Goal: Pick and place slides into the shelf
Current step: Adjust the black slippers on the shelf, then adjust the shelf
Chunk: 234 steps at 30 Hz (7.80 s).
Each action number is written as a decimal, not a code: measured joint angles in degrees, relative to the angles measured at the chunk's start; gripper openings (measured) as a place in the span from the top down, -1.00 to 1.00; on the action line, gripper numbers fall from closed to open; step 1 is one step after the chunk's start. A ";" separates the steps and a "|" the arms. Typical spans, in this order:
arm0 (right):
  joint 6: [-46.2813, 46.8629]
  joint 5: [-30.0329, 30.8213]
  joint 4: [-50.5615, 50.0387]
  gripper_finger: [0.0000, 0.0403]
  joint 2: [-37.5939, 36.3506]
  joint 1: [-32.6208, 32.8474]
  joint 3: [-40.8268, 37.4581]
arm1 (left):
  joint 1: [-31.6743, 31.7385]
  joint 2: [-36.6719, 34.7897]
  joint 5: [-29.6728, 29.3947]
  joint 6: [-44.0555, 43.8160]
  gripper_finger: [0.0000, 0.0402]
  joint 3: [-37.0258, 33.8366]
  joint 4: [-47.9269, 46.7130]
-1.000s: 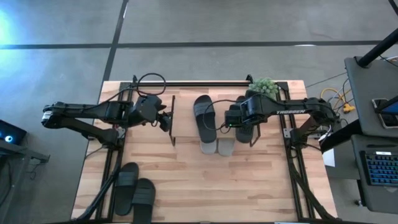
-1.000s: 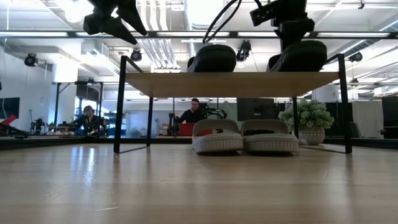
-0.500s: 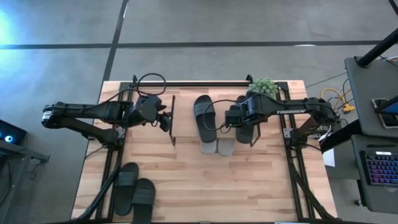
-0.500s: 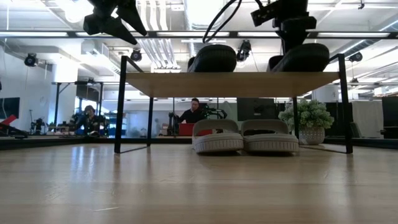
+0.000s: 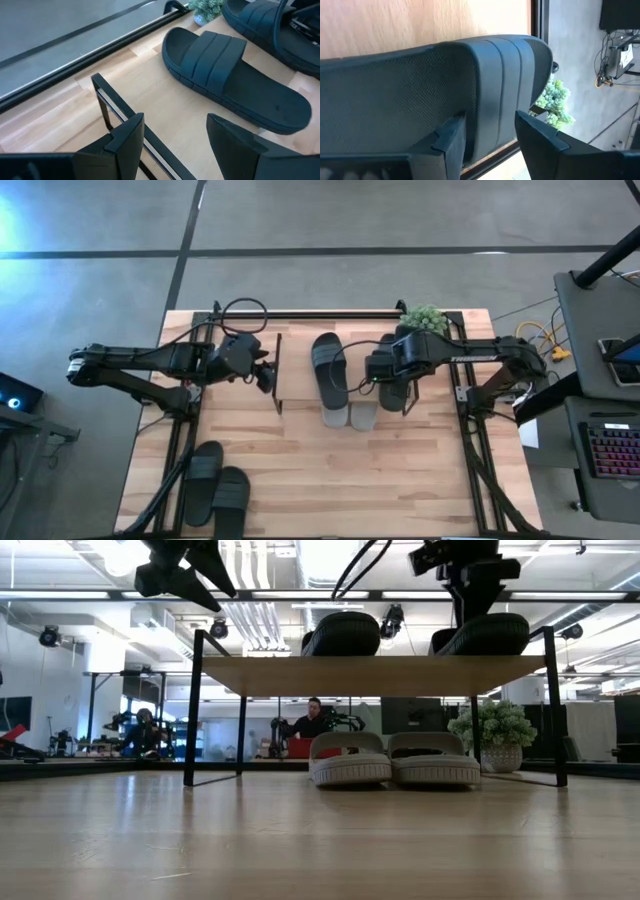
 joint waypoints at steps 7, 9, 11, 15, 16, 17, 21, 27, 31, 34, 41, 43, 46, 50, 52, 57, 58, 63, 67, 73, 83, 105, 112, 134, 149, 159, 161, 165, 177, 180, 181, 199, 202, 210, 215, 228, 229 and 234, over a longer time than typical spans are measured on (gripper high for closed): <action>1.98 -9.27 0.37 0.11 -4.20 0.41 0.00 | 0.00 0.02 1.11 0.02 0.00 0.00 0.02; 2.22 -13.27 2.35 0.09 -4.92 1.37 0.00 | 0.00 0.00 1.20 0.59 0.00 0.00 0.02; 2.24 -14.17 5.19 0.07 -5.71 2.81 0.00 | 0.00 0.45 1.29 2.58 0.00 -0.02 0.09; 2.24 -10.29 13.45 0.07 -7.98 5.05 0.02 | 0.00 3.11 2.11 8.37 0.00 -0.13 1.32; 2.28 -9.12 15.23 0.07 -8.43 5.16 0.02 | 0.00 4.08 2.98 10.31 0.00 -0.13 2.38; 2.37 -8.05 16.66 0.07 -8.90 5.18 0.02 | 0.00 5.19 4.21 11.83 0.00 -0.13 3.49; 2.83 -4.35 17.91 0.07 -10.42 5.14 1.12 | -0.02 10.49 7.11 13.57 0.00 0.08 8.51; 2.80 -2.56 18.63 0.07 -10.69 5.14 4.79 | 0.52 17.63 7.02 17.36 0.00 2.50 10.48; 1.49 -2.56 19.85 0.07 -10.53 5.14 6.12 | 1.54 20.86 7.01 19.10 0.00 3.56 10.13; -1.17 -2.55 22.90 0.07 -10.51 5.14 5.86 | 2.44 22.14 6.99 19.10 0.00 4.17 10.37; -7.31 -2.56 30.23 0.07 -9.74 4.73 3.21 | 5.11 23.26 7.11 19.25 0.00 4.42 14.38; -7.86 -2.52 30.32 0.07 -9.03 4.49 3.16 | 6.00 23.49 7.51 19.61 0.00 4.37 16.10; -8.23 -2.50 30.40 0.07 -7.98 4.29 3.02 | 7.19 23.65 9.03 20.46 0.00 4.33 18.61; -8.49 -2.54 30.25 0.07 -6.63 3.96 2.99 | 8.09 23.45 9.16 20.78 0.00 4.41 18.97; -9.60 -2.56 30.30 0.07 -5.97 3.85 2.99 | 8.24 22.47 9.22 20.85 0.00 4.31 18.12; -13.20 -2.09 31.03 0.07 -2.66 3.38 2.89 | 8.24 18.13 9.24 22.53 0.00 4.36 12.84; -14.05 -1.74 31.36 0.07 -1.92 3.26 2.89 | 8.24 17.18 9.24 22.59 0.00 4.28 10.96; -17.24 -0.38 35.12 0.07 1.95 2.90 2.89 | 8.22 11.84 9.22 23.14 0.00 4.24 4.45; -18.70 0.41 36.83 0.07 4.50 2.64 2.89 | 8.22 7.72 8.94 23.46 0.00 4.23 2.31; -18.42 4.50 38.23 0.07 7.46 2.49 2.82 | 8.20 1.78 8.53 23.78 0.00 4.22 1.99; -19.70 7.43 40.71 0.10 9.09 2.09 2.89 | 8.20 -3.49 6.30 25.64 0.00 4.20 1.95; -17.47 12.81 35.61 0.93 12.26 0.99 3.02 | 8.20 -2.67 5.75 28.26 0.00 4.17 1.97; -15.31 12.41 30.00 0.95 10.23 1.57 3.05 | 8.20 -1.97 5.74 28.31 0.00 4.17 2.02; -13.71 12.89 20.82 0.95 4.17 2.25 -1.87 | 8.22 -0.88 5.72 28.00 0.00 4.20 2.58; -12.82 12.36 18.80 0.73 3.85 3.41 -2.32 | 8.22 -0.81 5.72 28.02 0.00 4.20 2.54; -9.68 12.09 14.56 0.52 2.00 3.94 -1.70 | 8.22 -0.81 5.72 28.02 0.00 4.20 2.53; -8.29 12.06 13.64 0.49 1.37 4.30 -1.70 | 8.22 -0.81 5.72 28.02 0.00 4.20 2.54; -5.27 11.94 12.51 0.44 -1.31 5.93 -1.70 | 8.22 -0.81 5.72 28.02 0.00 4.20 2.51; 17.40 0.69 12.96 0.50 -10.99 7.37 -1.68 | 8.33 -0.80 5.66 28.04 0.00 4.20 2.46; 20.68 0.31 14.14 0.53 -12.62 7.40 -1.68 | 9.33 -0.08 4.49 28.08 0.00 4.19 0.59; 21.26 0.30 14.81 0.54 -13.03 7.47 -1.68 | 9.93 0.02 4.20 28.06 0.00 4.13 -1.17; 24.73 -8.05 39.80 0.64 -2.63 -11.15 0.26 | 22.25 1.05 18.02 15.54 0.00 4.24 -11.36; 23.15 -9.45 39.65 0.65 1.62 -14.90 2.18 | 21.61 0.66 21.65 14.07 0.00 4.17 -14.57; 18.16 -16.38 38.17 0.65 14.00 -22.12 10.28 | 20.09 0.84 29.92 11.79 0.00 2.39 -17.50; 13.70 -21.11 30.54 0.66 22.17 -23.82 19.39 | 19.63 0.87 32.10 10.17 0.00 -1.93 -15.80; 4.68 -23.67 16.79 0.66 34.53 -20.90 37.91 | 17.59 0.66 38.67 8.41 0.00 -9.22 -3.86; 4.33 -24.83 16.53 0.66 34.53 -20.72 38.38 | 17.25 0.68 38.85 8.41 0.00 -9.22 -3.36; 3.61 -26.92 15.19 0.66 34.62 -19.66 38.93 | 15.51 0.72 39.21 8.23 0.00 -9.22 -1.06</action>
